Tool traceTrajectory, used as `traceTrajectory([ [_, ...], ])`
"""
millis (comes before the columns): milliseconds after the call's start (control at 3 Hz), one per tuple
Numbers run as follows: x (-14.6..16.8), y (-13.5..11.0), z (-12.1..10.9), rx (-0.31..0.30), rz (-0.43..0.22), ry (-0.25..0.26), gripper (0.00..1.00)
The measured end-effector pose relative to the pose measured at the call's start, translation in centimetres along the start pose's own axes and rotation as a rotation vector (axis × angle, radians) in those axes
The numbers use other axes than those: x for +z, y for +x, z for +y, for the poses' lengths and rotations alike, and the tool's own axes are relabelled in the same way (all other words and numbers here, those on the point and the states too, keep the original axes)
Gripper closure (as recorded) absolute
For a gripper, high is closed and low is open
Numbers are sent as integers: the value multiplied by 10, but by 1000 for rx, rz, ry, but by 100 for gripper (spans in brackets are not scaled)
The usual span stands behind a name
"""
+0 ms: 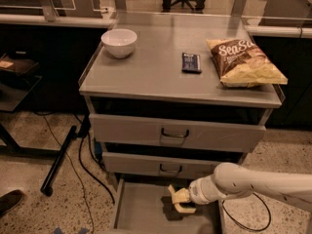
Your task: Place sponge into bottom drawer
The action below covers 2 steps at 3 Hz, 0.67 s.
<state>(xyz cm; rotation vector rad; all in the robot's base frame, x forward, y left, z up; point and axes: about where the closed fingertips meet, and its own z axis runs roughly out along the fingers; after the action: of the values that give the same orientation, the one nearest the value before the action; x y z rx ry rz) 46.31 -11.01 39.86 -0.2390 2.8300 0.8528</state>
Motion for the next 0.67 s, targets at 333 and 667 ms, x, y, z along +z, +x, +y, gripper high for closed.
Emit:
traceTrajectory([
  [333, 33, -7, -23, 37, 15, -5, 100],
  [667, 34, -6, -23, 38, 15, -5, 100],
])
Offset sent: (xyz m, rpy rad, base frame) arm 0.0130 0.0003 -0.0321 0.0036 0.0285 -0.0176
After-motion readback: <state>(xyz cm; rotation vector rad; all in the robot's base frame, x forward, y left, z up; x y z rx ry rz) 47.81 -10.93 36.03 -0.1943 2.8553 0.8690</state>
